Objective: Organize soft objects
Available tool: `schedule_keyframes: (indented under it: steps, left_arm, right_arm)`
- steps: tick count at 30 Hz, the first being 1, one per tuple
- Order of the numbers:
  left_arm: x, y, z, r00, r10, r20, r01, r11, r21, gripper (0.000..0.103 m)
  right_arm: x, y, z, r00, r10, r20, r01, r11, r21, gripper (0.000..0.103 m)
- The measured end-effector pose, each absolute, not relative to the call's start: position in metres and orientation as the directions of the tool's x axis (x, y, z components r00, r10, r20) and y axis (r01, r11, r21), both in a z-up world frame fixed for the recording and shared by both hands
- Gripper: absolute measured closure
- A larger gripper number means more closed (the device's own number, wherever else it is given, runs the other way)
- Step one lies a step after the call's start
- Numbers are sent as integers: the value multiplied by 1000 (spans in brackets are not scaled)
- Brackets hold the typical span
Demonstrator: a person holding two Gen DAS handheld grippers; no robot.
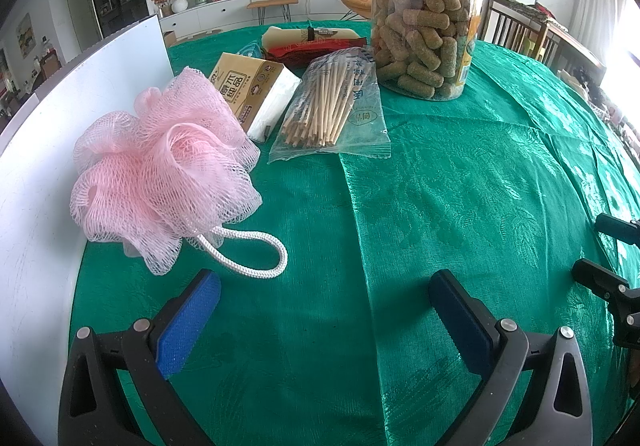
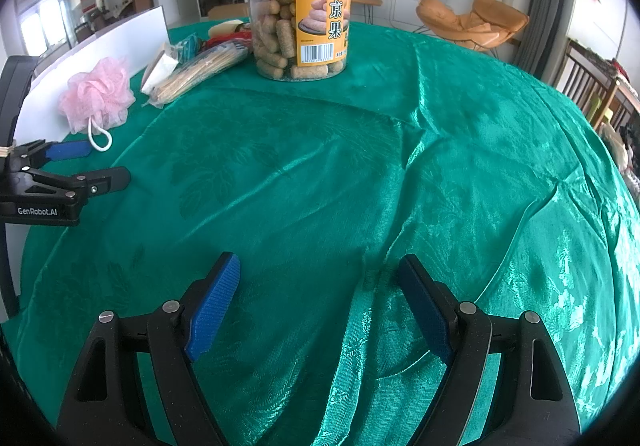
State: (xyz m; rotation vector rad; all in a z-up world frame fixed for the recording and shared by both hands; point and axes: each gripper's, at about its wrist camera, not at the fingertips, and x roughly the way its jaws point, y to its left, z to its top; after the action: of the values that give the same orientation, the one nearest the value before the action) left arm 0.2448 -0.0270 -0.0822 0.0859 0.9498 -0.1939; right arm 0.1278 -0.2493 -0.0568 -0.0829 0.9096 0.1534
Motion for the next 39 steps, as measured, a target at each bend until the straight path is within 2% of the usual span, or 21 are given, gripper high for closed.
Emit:
schedule_keyframes:
  steps: [8,12,19,22,25,28,33,35,37,39]
  left_arm:
    - [244,-25,-82,564,-127,-816,198,980,-16,0]
    - [221,-19,-80,524,-114,-844,196,980,-11,0]
    - [174,27,-80,558,-13,-829,-13,1000,-24,0]
    - [171,32,-80,566,-21,-824,-19,999,-39,0]
    - [170,27,-82,566,2,-824,-15,1000,-8,0]
    - [169,28,-82,567,-5,-823,-12,1000,-14,0]
    - [167,27,-82,569,-9,-822,-7,1000,-16,0]
    - [166,25,-82,569,-8,-822,-8,1000,-16,0]
    - [166,25,-82,569,-9,-822,-8,1000,-16,0]
    - [166,26,-82,569,-8,-822,-8,1000,-16,0]
  right_arm:
    - [128,-249,-57,604,98,-791,-168,986,-6,19]
    - [128,-249,-57,603,99,-791,-168,986,-5,19]
    - [133,-247,-57,586,96,-805,-155,988,5,14]
    - [157,-227,-48,539,112,-835,-166,986,25,14]
    - [196,-185,-20,599,201,-775,-197,975,100,15]
    - [243,-138,-4,636,218,-740,-215,971,102,17]
    - [301,-86,-34,515,162,-842,-199,978,66,18]
    - [308,-78,-45,481,148,-864,-199,978,57,22]
    - [305,-78,-46,475,185,-860,-216,972,90,69]
    - [297,-80,-43,475,185,-860,-223,971,86,72]
